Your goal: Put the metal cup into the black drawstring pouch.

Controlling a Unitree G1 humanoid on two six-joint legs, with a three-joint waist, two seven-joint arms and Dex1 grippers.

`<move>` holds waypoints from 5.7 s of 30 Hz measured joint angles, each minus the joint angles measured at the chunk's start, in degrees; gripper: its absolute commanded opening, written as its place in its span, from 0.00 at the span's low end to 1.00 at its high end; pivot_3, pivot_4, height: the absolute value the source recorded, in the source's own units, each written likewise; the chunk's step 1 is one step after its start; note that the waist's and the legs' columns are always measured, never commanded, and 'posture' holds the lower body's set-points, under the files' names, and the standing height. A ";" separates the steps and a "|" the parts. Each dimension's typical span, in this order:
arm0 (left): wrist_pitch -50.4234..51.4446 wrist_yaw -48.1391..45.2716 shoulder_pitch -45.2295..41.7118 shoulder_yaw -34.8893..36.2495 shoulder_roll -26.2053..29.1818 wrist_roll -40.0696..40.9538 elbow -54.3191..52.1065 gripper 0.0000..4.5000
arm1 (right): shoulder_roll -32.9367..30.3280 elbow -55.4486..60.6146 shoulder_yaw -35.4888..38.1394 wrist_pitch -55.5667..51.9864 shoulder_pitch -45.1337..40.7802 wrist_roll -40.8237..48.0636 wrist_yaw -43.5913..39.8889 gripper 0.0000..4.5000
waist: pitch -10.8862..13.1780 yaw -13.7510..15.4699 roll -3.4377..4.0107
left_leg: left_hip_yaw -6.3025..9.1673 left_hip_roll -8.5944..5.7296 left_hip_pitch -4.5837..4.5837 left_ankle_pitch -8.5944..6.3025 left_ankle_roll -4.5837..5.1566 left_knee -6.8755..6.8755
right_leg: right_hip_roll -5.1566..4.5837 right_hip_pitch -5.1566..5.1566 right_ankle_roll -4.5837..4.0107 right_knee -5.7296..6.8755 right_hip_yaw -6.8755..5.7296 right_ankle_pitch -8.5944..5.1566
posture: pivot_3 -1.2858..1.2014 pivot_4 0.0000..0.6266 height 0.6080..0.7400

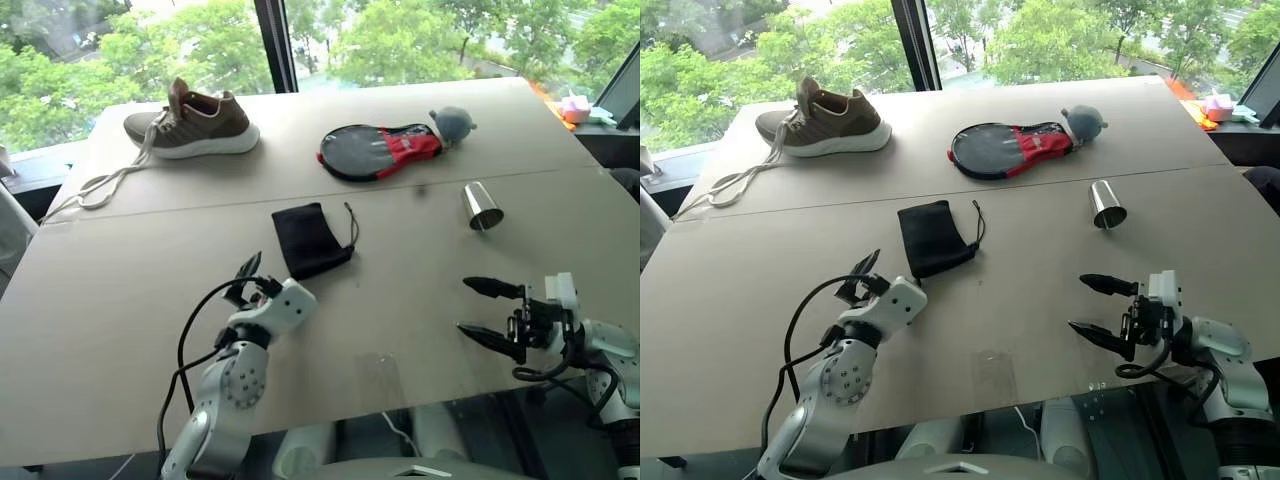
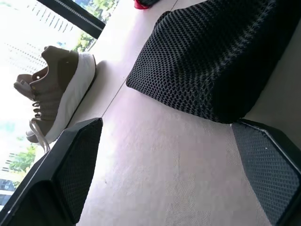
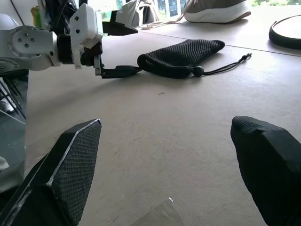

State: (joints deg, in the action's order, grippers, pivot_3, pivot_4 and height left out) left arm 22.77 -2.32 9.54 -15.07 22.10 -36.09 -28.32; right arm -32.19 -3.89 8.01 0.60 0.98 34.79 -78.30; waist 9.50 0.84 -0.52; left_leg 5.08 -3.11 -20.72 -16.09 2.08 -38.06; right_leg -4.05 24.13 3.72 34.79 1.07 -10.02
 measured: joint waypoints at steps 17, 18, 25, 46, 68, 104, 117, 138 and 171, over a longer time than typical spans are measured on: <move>-12.03 -9.34 3.30 5.23 1.87 11.20 -1.11 1.00 | 0.01 0.02 1.06 0.47 1.27 -0.12 0.22 0.99 | 0.00 -0.03 0.00 | -0.02 0.00 -0.03 -0.01 0.01 -0.02 | -0.01 0.01 -0.10 -0.02 0.01 -0.04 | 0.52 0.24 1.00; -12.13 -9.18 3.04 5.56 1.41 11.09 -1.11 1.00 | 0.01 0.02 1.08 0.51 1.27 -0.13 0.28 0.99 | 0.00 -0.02 0.00 | -0.02 0.00 -0.04 -0.01 0.01 -0.02 | -0.01 0.01 -0.17 -0.02 0.01 0.10 | 0.52 0.24 1.00; -12.54 -6.94 -0.13 5.56 -1.29 9.87 1.29 1.00 | 0.18 0.06 1.31 0.98 1.34 -0.20 1.22 0.99 | 0.00 -0.03 0.00 | -0.03 -0.02 -0.03 -0.01 0.01 -0.03 | 0.00 0.00 -0.16 -0.02 0.02 0.13 | 0.52 0.24 1.00; -13.16 -6.20 -8.97 5.58 -5.07 11.05 13.78 0.73 | 0.96 0.65 1.62 2.05 1.96 -0.25 2.81 1.00 | -0.01 -0.01 0.01 | -0.02 -0.04 -0.02 -0.01 0.01 -0.05 | 0.00 0.00 -0.18 0.01 0.01 0.16 | 0.52 0.24 1.00; -3.92 -7.81 -12.33 11.06 -11.02 20.62 13.02 0.01 | 5.93 -0.98 4.97 10.70 -8.51 -11.69 24.08 1.00 | -0.07 0.01 0.08 | 0.02 -0.11 -0.01 0.01 -0.02 -0.15 | 0.01 -0.04 -0.19 0.06 -0.02 0.18 | 0.52 0.24 1.00; 9.49 -13.73 -16.94 13.08 -16.69 40.27 8.23 0.00 | 9.94 -22.58 1.10 8.29 -26.10 -16.55 36.26 0.01 | -0.04 -1.51 0.05 | 0.01 -0.10 -0.06 -0.01 0.04 -0.12 | 0.03 -0.02 -0.23 0.00 0.07 0.20 | 0.52 0.24 1.00; 16.01 -14.86 -20.22 13.28 -19.01 51.15 3.97 0.00 | 10.26 9.53 -12.65 -13.83 -17.77 -8.13 29.20 0.01 | -0.03 -1.37 0.06 | 0.04 -0.15 -0.05 -0.01 0.04 -0.17 | 0.03 -0.01 -0.21 0.04 0.01 0.19 | 0.52 0.24 1.00; 19.53 -13.81 -21.15 12.36 -17.19 56.92 0.99 0.00 | 13.31 0.67 -13.51 -4.63 -20.81 -19.58 34.29 0.01 | -0.01 -1.51 0.03 | 0.03 -0.16 -0.06 0.12 -0.19 -0.15 | 0.04 0.00 -0.21 0.03 0.04 0.18 | 0.52 0.24 1.00; 17.28 -15.75 -19.22 10.20 -15.04 61.84 -0.34 0.00 | 26.32 4.59 -16.64 -20.69 -22.92 -21.45 48.43 0.64 | 0.00 -1.41 0.04 | 0.06 -0.24 -0.14 0.13 -0.23 -0.06 | 0.02 0.12 -0.23 0.01 0.07 0.18 | 0.52 0.24 1.00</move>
State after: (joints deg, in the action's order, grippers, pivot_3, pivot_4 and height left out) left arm 40.06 -18.07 -9.69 -4.87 7.06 25.75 -28.66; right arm -5.86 0.70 -8.63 -20.10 -21.94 13.34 -29.87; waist 9.49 -0.57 -0.48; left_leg 5.14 -3.35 -20.86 -15.95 1.86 -38.12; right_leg -4.03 24.24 3.49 34.79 1.13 -9.84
